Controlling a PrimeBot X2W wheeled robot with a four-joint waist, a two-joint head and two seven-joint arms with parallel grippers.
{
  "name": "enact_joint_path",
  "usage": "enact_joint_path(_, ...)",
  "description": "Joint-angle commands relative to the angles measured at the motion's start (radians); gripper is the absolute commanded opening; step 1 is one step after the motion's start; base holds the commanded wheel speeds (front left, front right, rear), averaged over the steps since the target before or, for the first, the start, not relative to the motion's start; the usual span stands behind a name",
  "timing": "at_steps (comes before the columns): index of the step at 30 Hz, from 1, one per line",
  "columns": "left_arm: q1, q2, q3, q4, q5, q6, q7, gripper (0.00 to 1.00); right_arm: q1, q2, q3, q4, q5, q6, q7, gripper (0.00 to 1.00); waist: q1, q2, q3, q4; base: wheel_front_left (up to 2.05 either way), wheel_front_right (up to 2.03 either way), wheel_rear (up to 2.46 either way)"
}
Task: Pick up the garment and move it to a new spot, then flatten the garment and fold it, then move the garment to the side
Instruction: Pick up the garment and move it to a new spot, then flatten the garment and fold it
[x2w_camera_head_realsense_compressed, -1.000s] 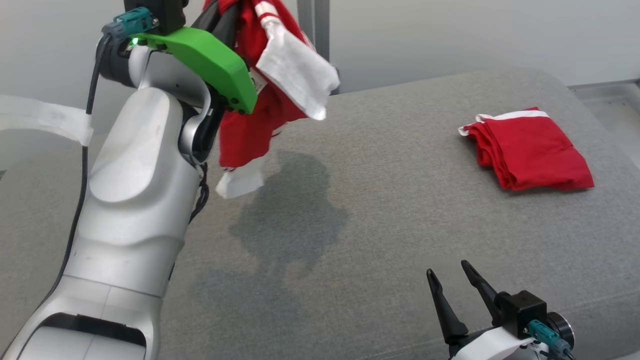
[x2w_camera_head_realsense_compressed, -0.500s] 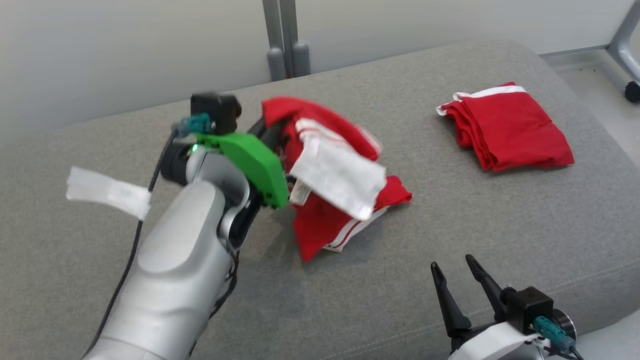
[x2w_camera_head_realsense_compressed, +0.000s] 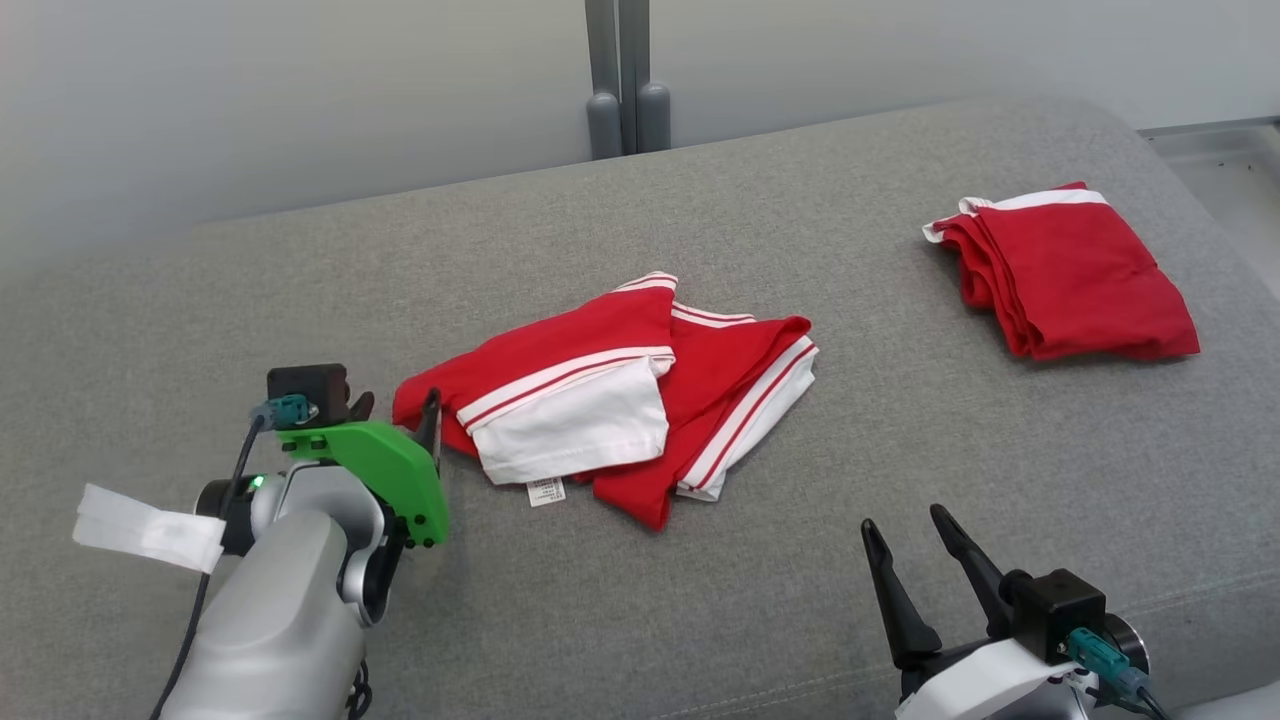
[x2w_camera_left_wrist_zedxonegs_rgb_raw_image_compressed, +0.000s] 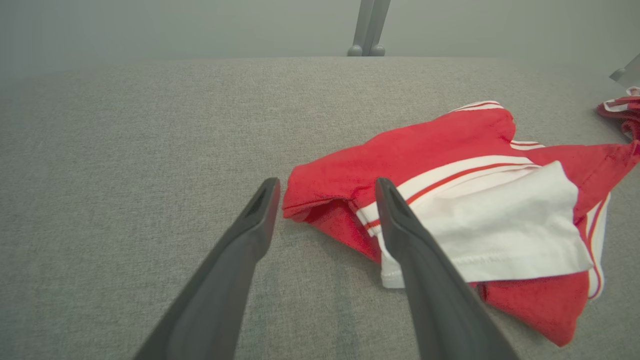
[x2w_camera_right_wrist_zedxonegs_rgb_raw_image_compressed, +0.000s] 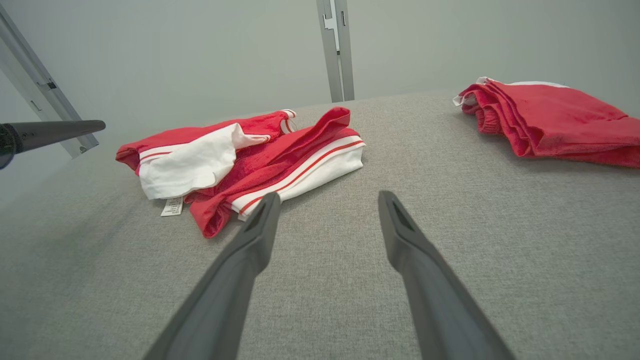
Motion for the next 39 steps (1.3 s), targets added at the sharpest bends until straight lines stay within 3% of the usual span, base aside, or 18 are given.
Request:
enact_joint_path(1,0.012,0.013,0.005,0.002,-0.009,0.003,-0.009,1.00,-0.007,-0.001,-0.002,0.003,0.003,0.000,-0.006,1.00,0.0000,0.0000,-0.010,0.009,0.00,0.00,0.00)
enact_joint_path(9,-0.026,0.029,-0.028,-0.037,0.030,-0.004,-0.027,1.00,-0.005,-0.001,0.006,0.011,0.013,0.000,-0.010,1.00,0.0000,0.0000,-0.027,0.009,0.00,0.00,0.00)
enact_joint_path(19,-0.026,-0.044,-0.167,-0.123,0.108,-0.032,0.039,1.00,-0.013,-0.001,0.005,0.012,0.011,0.000,-0.015,1.00,0.0000,0.0000,-0.012,-0.046,0.00,0.00,0.00)
enact_joint_path(28,-0.046,-0.081,-0.236,-0.111,0.141,0.003,0.088,1.00,-0.024,-0.001,0.015,0.014,0.016,0.000,-0.018,1.00,0.0000,0.0000,0.021,-0.113,0.00,0.00,0.00)
enact_joint_path(39,-0.115,-0.091,-0.259,-0.041,0.173,0.087,0.118,1.00,-0.037,-0.001,0.026,0.017,0.032,0.000,-0.024,1.00,0.0000,0.0000,0.071,-0.189,0.00,0.00,0.00)
